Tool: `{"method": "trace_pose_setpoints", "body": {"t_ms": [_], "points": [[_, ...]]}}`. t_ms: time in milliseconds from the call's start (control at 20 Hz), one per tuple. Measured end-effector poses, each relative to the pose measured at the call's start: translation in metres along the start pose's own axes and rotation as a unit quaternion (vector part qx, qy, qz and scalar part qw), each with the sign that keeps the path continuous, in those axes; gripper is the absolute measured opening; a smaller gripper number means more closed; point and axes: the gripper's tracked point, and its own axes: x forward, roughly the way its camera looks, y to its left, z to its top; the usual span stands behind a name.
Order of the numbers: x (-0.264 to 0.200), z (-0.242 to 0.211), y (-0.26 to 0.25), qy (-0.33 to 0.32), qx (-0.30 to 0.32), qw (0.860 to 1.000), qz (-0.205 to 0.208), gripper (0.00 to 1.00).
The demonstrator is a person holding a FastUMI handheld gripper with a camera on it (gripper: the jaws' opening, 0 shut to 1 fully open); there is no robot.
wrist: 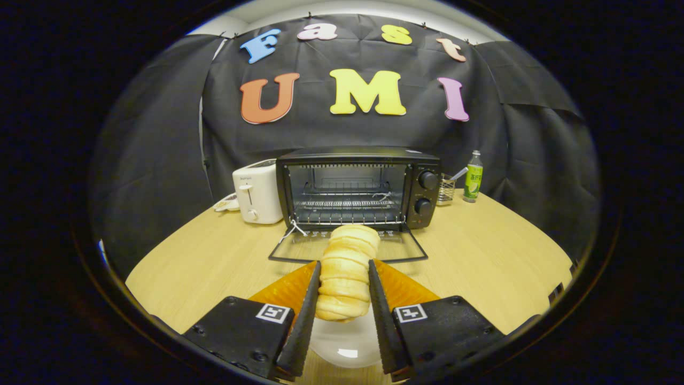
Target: Open the toaster oven, put the food inside, and close the toaster oven door.
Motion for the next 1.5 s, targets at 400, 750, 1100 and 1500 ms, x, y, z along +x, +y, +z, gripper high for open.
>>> {"method": "trace_pose_setpoints", "body": {"t_ms": [400, 750, 1100, 1500], "points": [[0.099, 0.053, 0.002, 0.028, 0.035, 0.999, 0.005, 0.58], [0.189, 0.081, -0.014, 0.057, 0.062, 0.996, -0.030, 0.58], [0.237, 0.091, -0.012, 0.055, 0.099, 0.993, -0.034, 0.59], [0.207, 0.089, 0.001, 0.056, 0.103, 0.993, 0.013, 0.91]]}}
